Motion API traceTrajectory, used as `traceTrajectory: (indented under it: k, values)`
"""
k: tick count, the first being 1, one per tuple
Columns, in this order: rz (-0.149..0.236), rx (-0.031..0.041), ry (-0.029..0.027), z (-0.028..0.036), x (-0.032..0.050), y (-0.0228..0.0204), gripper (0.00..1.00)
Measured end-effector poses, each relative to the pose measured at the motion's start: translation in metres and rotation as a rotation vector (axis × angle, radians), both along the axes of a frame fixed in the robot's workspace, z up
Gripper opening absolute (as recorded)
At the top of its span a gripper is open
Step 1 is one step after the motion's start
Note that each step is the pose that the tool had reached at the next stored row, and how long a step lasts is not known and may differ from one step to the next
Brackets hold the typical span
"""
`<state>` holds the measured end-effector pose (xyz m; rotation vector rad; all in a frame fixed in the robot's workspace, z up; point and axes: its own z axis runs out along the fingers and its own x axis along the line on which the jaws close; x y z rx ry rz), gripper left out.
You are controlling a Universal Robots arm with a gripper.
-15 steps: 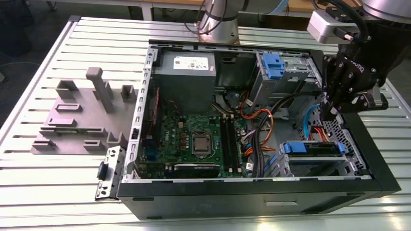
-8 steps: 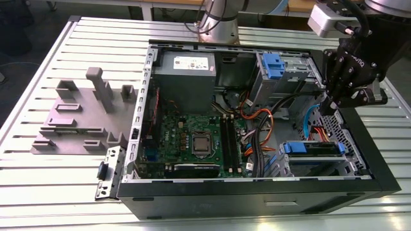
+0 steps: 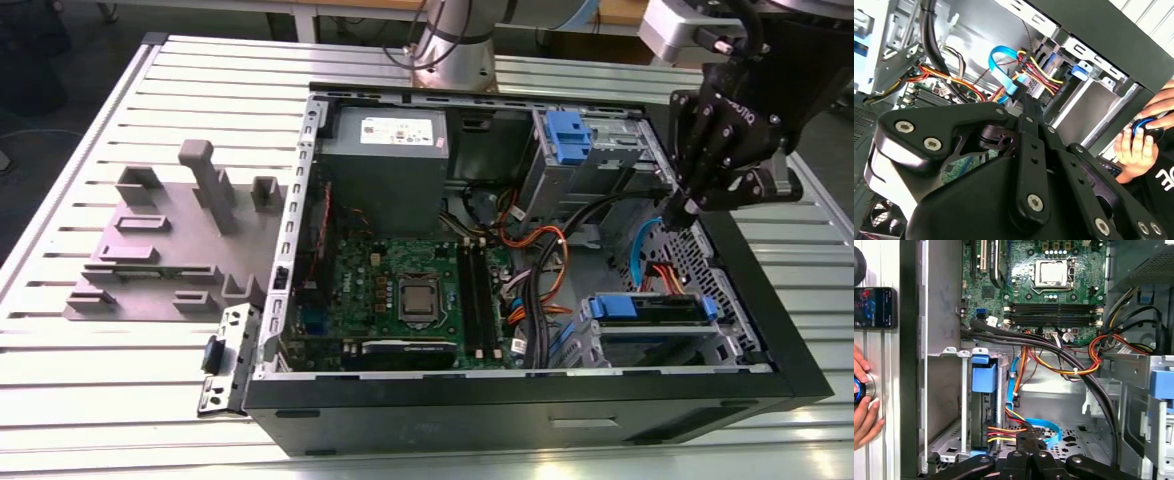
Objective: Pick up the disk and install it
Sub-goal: 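Insert the second disk wire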
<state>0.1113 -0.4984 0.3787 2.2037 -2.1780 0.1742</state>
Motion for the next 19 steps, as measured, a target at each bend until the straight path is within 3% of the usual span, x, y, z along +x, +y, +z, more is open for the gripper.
traceTrajectory:
  k: [4, 19]
  values:
    - [0.0, 0.0002, 0.0002, 0.0003, 0.0, 0.0056, 0.11]
    - [0.0, 0.0002, 0.0009, 0.0003, 0.0, 0.006, 0.11]
